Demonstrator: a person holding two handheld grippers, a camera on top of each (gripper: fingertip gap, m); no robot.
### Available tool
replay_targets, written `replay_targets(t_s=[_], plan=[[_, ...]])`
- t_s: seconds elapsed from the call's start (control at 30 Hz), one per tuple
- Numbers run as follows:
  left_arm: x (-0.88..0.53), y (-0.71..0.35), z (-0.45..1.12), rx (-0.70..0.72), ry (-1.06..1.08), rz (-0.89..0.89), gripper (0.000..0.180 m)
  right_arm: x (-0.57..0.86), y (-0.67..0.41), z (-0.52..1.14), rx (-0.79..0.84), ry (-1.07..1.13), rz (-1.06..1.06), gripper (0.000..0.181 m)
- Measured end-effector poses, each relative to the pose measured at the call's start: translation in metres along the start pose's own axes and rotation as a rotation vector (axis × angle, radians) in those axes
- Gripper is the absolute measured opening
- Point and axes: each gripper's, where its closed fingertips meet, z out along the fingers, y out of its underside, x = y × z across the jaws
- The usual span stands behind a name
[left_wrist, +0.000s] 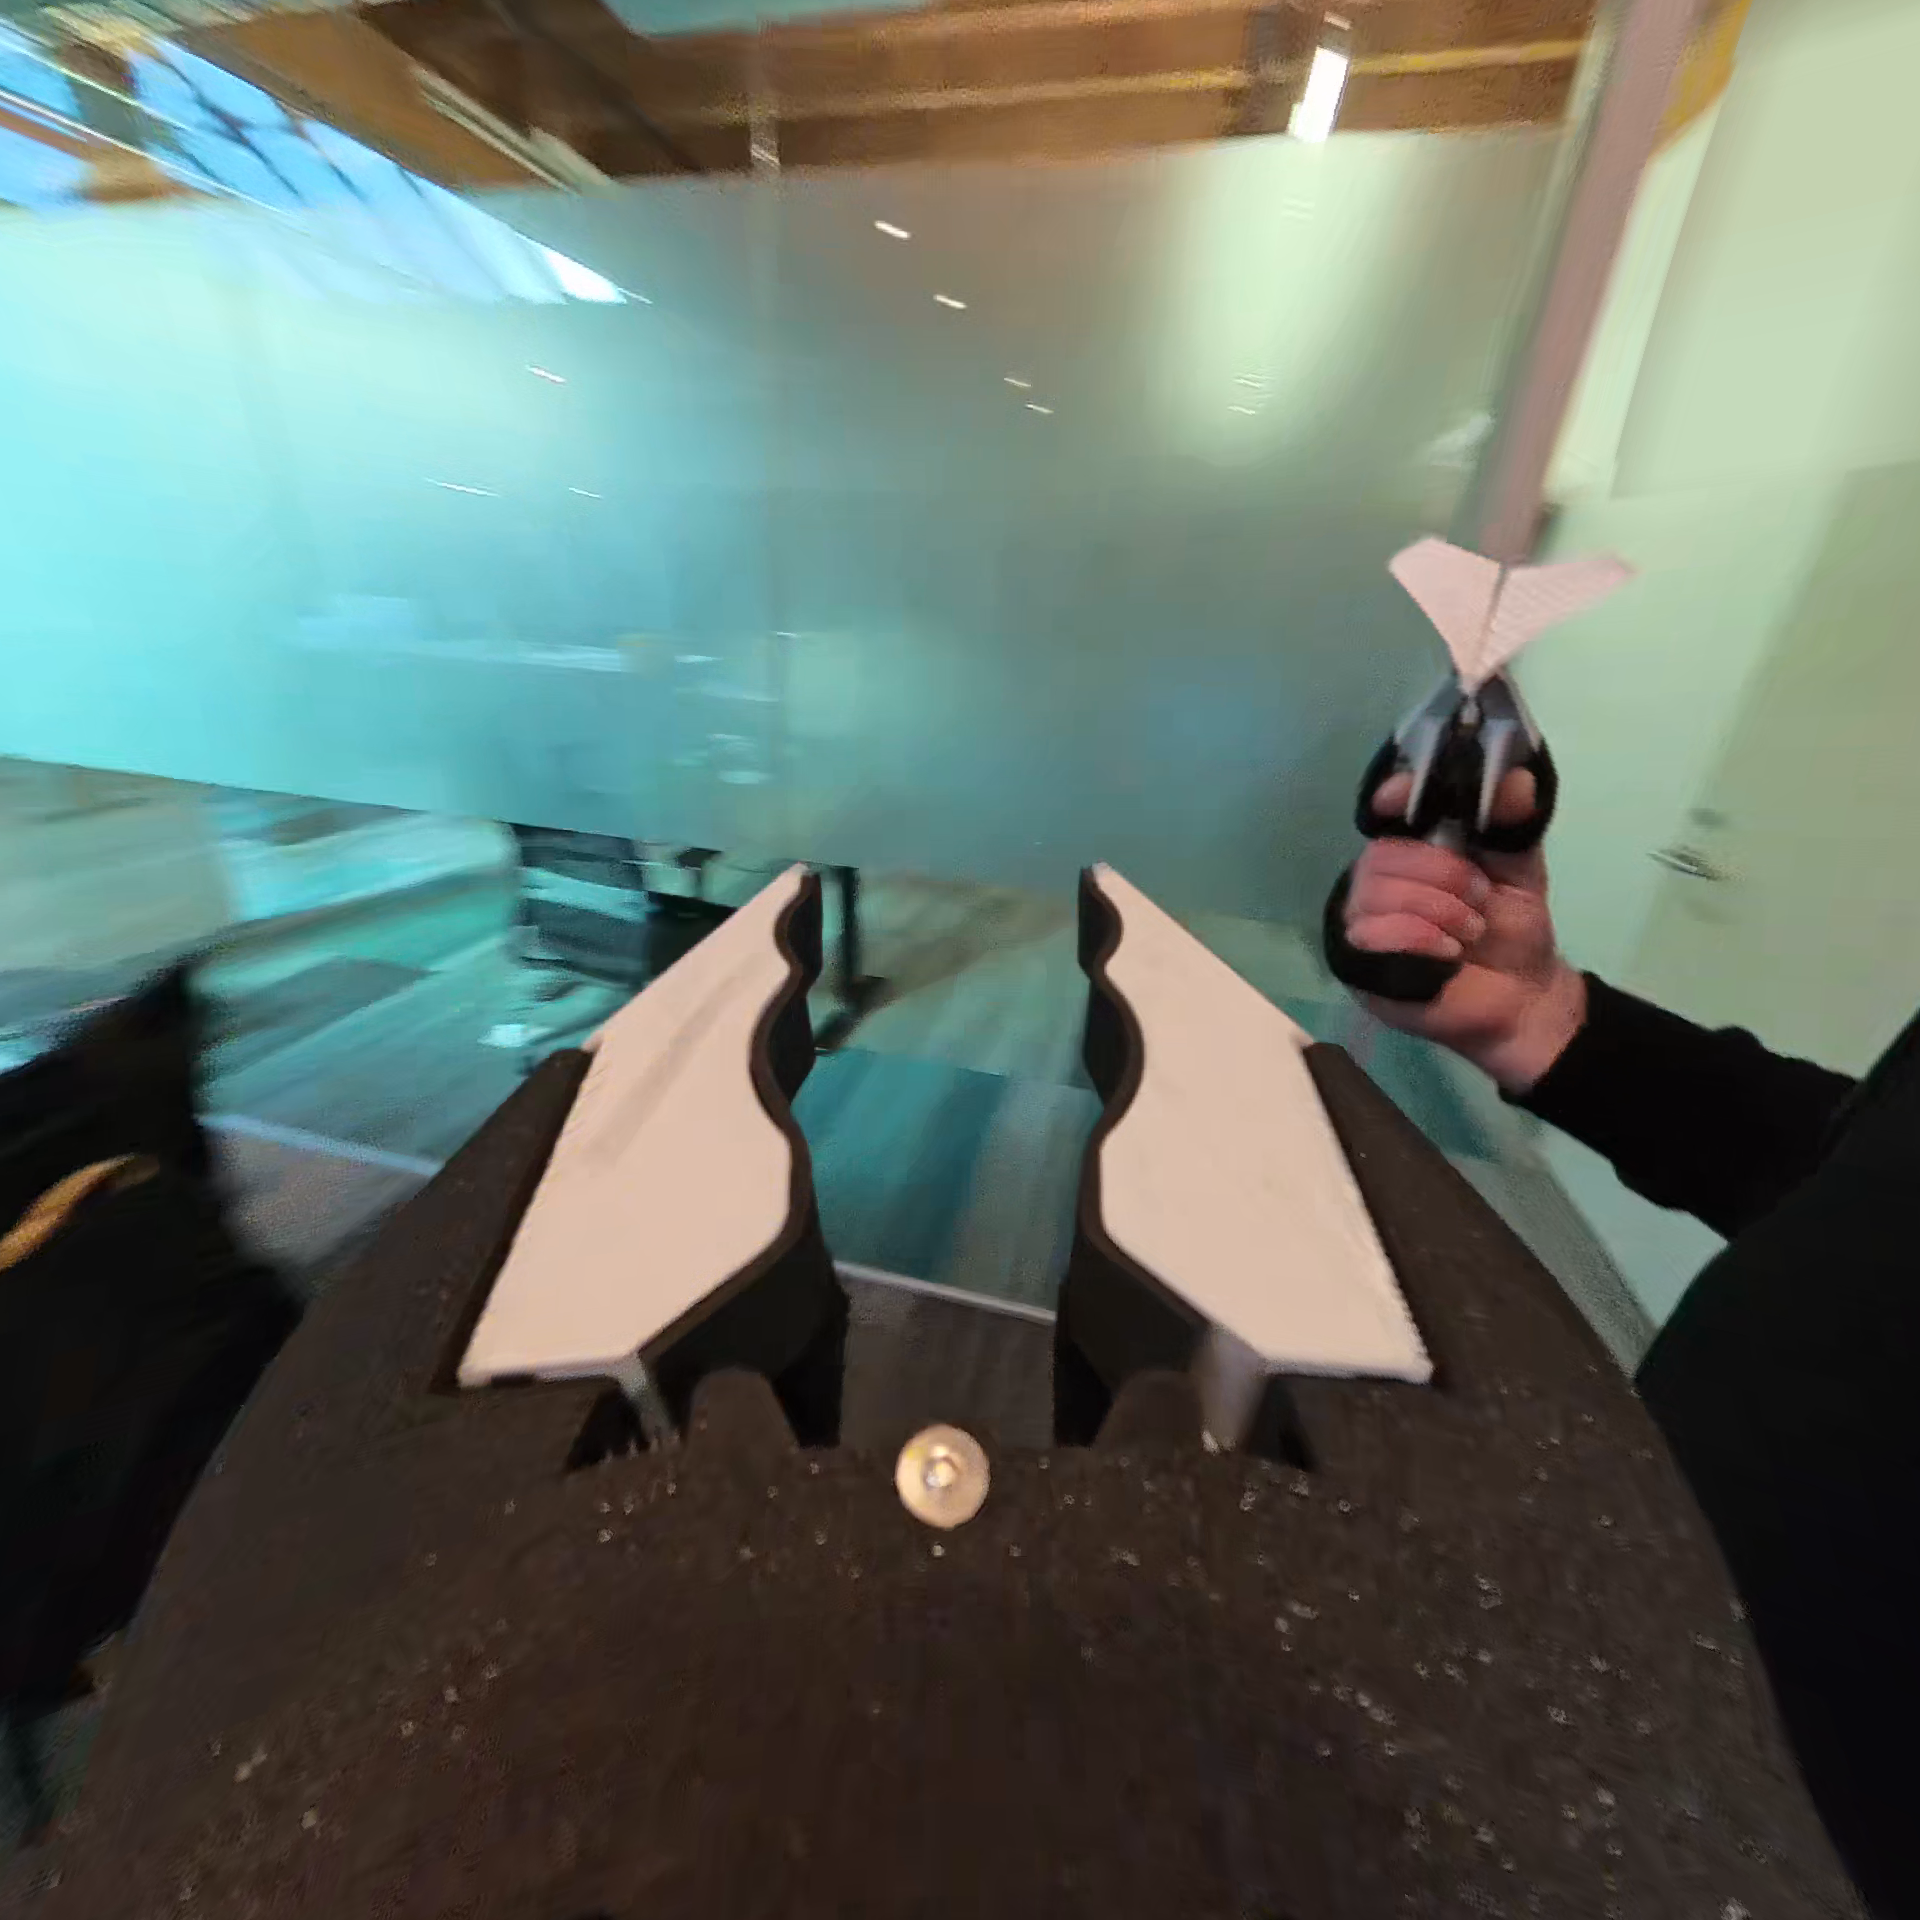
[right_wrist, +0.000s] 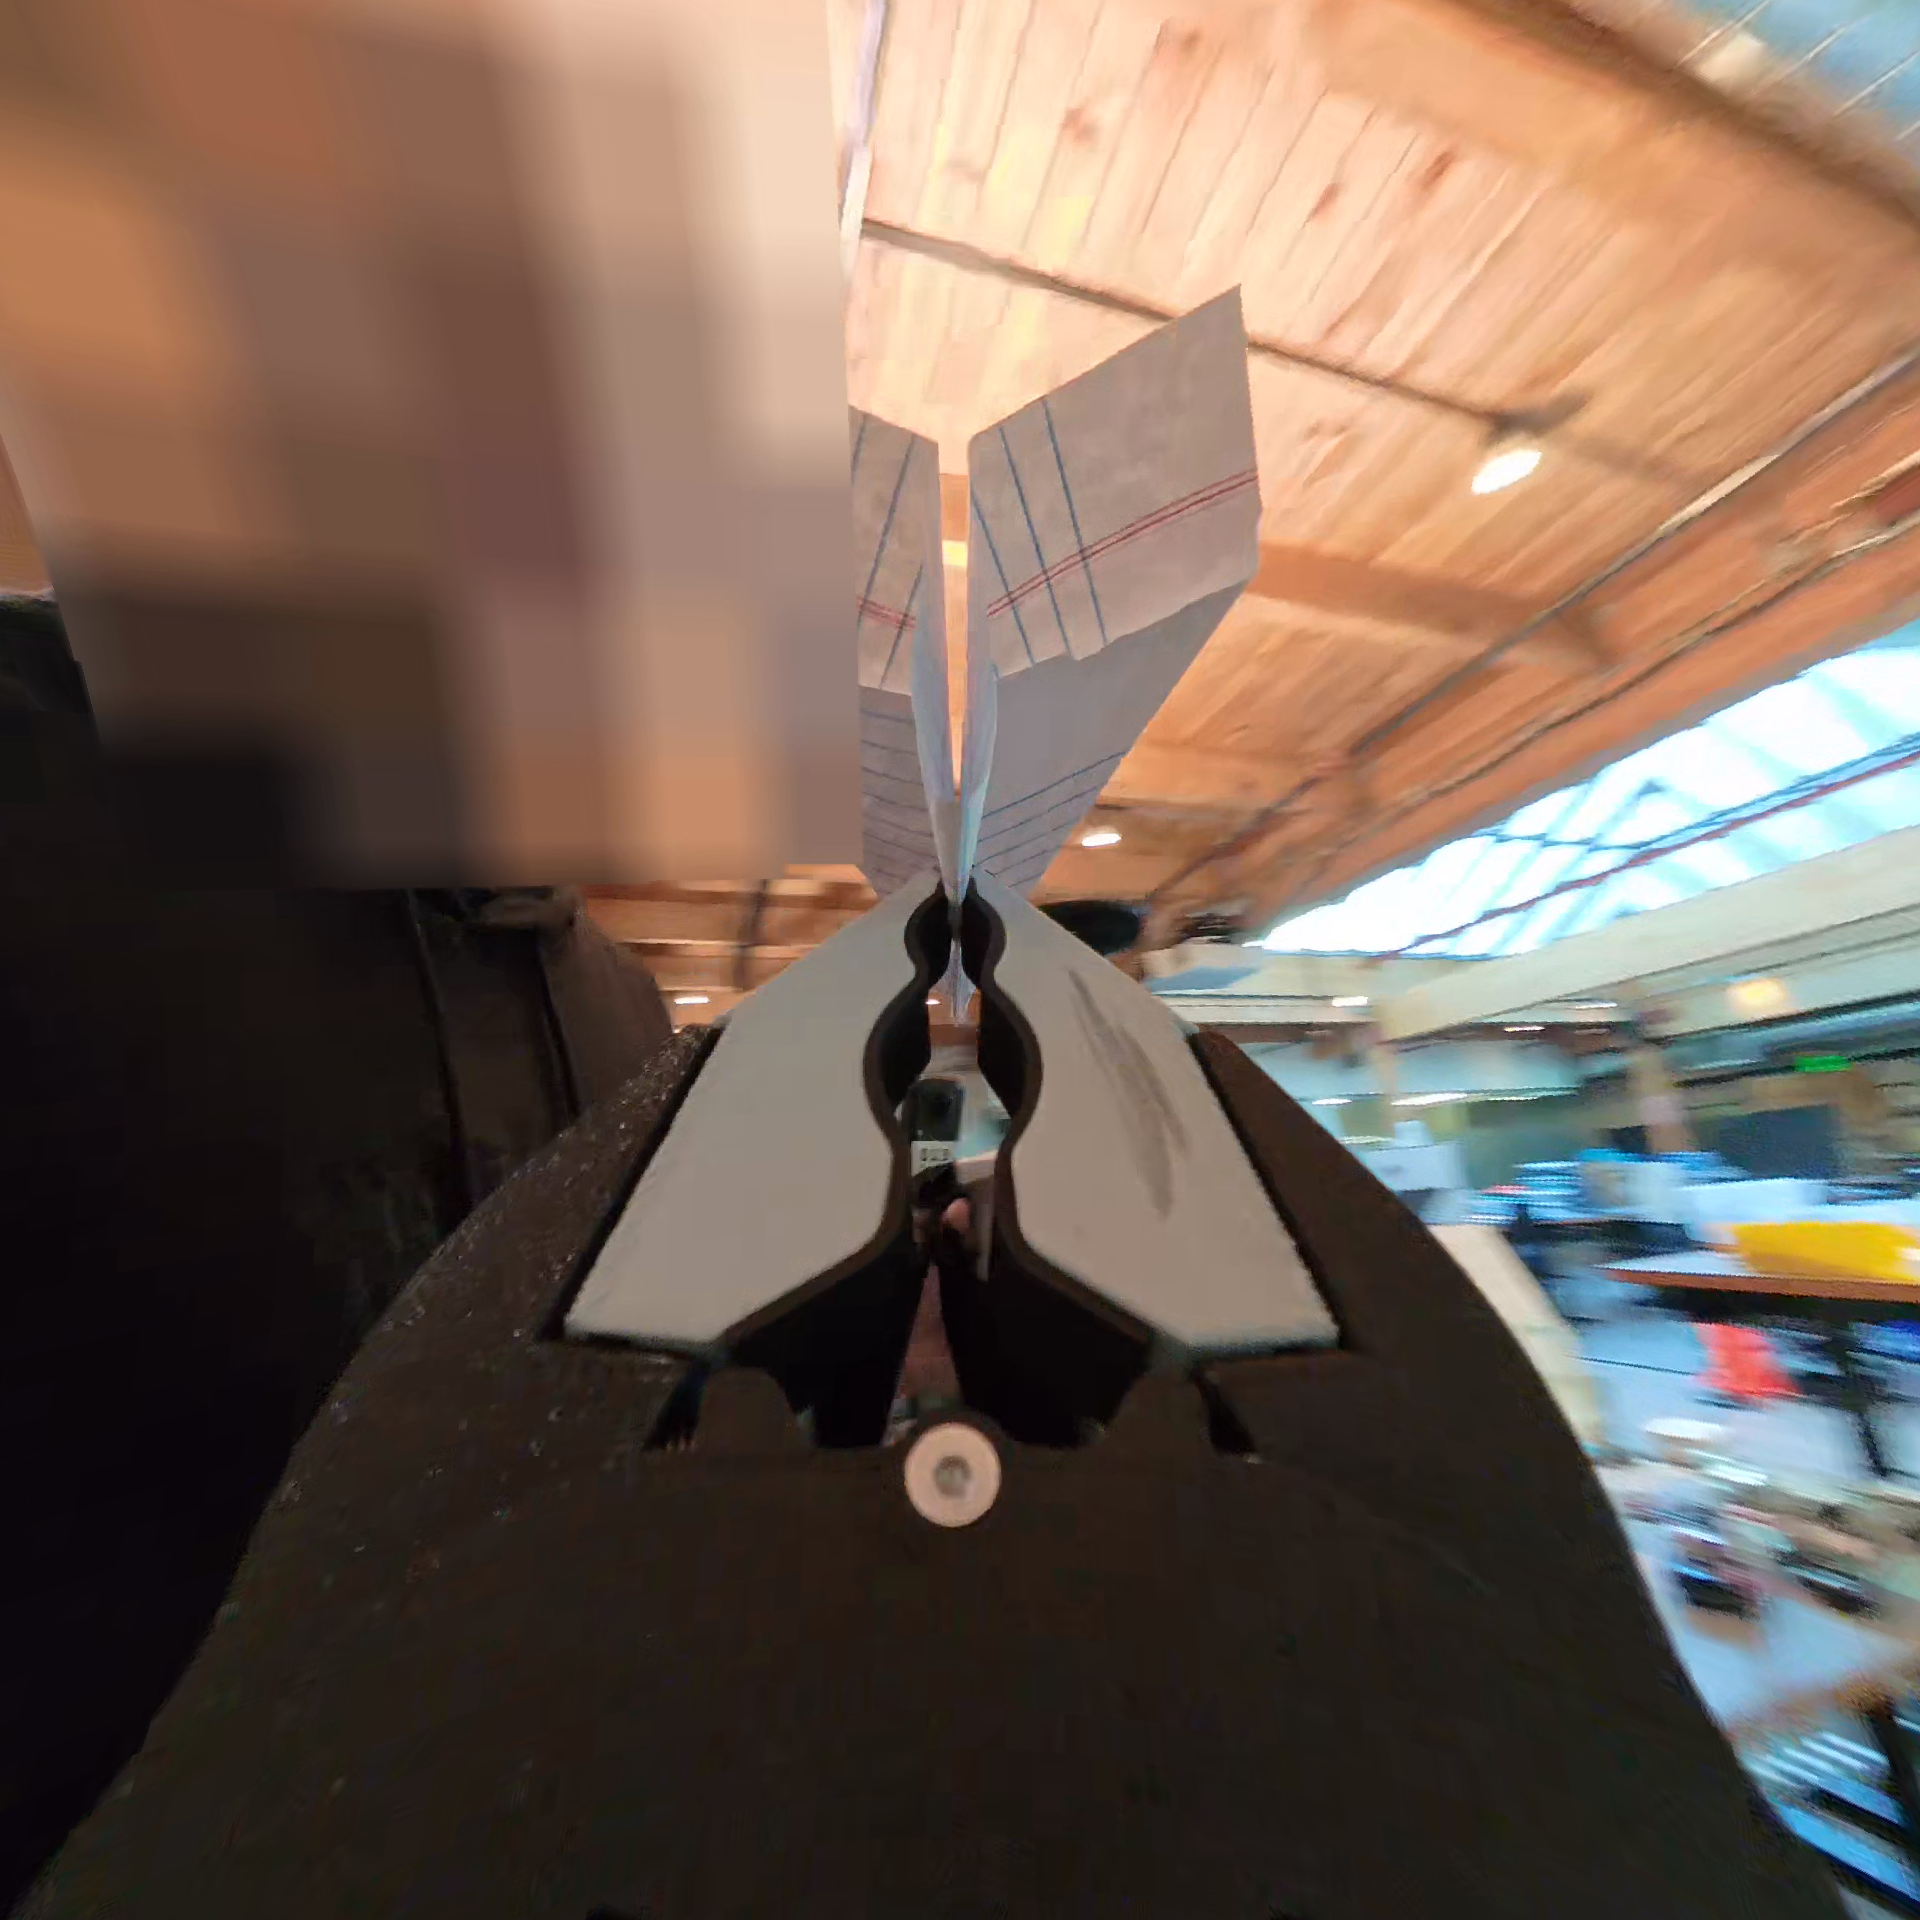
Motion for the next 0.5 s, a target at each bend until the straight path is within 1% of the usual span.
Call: replay_targets(t_s=[0.17,0.23,0.33,0.4,0.47,0.5], plan=[[0.030,0.080,0.190,-0.098,0.375,-0.113,0.048,0.018,-0.106,-0.107,0.050,0.340,-0.276,0.000],[0.053,0.106,0.254,-0.138,0.508,-0.138,0.049,0.021,-0.149,-0.151,0.089,0.546,-0.406,0.000],[0.093,0.138,0.333,-0.175,0.690,-0.142,0.049,0.015,-0.198,-0.208,0.035,0.837,-0.641,0.000],[0.123,0.157,0.379,-0.180,0.819,-0.177,0.048,0.001,-0.231,-0.235,0.004,0.984,-0.785,0.000],[0.161,0.175,0.422,-0.218,0.948,-0.235,0.048,-0.011,-0.272,-0.272,-0.037,1.247,-0.937,0.000],[0.183,0.184,0.441,-0.246,1.007,-0.232,0.048,-0.022,-0.293,-0.288,-0.069,1.371,-1.020,0.000]])
